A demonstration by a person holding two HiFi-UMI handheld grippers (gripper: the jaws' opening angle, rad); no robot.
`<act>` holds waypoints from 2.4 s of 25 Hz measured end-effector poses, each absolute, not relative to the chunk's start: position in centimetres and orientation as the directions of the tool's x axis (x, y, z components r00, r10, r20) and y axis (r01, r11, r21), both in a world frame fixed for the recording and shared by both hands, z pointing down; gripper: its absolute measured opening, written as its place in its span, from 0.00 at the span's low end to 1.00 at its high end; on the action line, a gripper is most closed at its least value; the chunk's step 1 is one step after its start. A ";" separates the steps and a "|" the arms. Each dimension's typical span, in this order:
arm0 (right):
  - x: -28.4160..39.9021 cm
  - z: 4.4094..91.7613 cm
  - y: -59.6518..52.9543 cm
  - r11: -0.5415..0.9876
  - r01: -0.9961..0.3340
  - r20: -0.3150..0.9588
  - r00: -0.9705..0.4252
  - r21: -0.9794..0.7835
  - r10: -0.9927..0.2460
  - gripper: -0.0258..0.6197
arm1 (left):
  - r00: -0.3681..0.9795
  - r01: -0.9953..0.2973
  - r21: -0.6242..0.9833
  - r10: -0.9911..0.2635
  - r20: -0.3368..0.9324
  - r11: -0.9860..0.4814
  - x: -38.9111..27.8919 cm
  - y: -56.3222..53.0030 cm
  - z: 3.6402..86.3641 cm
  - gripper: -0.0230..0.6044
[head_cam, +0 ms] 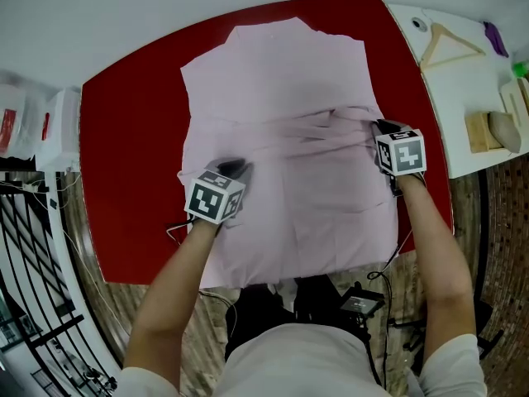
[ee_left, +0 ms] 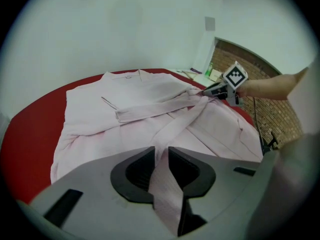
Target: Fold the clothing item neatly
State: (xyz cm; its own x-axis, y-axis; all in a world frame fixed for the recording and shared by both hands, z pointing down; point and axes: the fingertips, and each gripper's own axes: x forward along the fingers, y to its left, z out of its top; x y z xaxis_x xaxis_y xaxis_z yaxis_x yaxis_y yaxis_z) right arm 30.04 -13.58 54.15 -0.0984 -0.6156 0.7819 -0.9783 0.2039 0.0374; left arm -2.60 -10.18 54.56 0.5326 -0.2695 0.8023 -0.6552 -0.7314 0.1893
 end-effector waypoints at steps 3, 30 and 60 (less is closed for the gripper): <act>30.0 54.1 -13.5 0.221 -0.973 0.785 -0.091 0.060 -0.613 0.08 | 0.554 -0.631 0.208 -0.246 0.796 -0.748 -2.6 -9.4 54.1 0.22; 30.9 50.0 -10.6 0.243 -0.965 0.728 -0.100 0.094 -0.678 0.18 | 0.546 -0.769 0.207 -0.454 0.704 -0.605 -11.9 -4.9 47.7 0.23; 18.8 49.7 7.7 0.249 -0.968 0.701 -0.185 -0.010 -0.689 0.18 | 0.687 -0.712 0.416 -0.438 0.580 -0.566 -20.8 11.7 48.7 0.07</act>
State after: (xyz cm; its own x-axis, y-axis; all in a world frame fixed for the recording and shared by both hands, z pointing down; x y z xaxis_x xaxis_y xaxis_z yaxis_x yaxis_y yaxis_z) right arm 18.79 7.72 49.75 -0.1850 -0.6886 0.7012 -0.9683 0.2495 -0.0105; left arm -20.82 11.74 48.70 0.6868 -0.4379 0.5802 -0.7121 -0.5655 0.4161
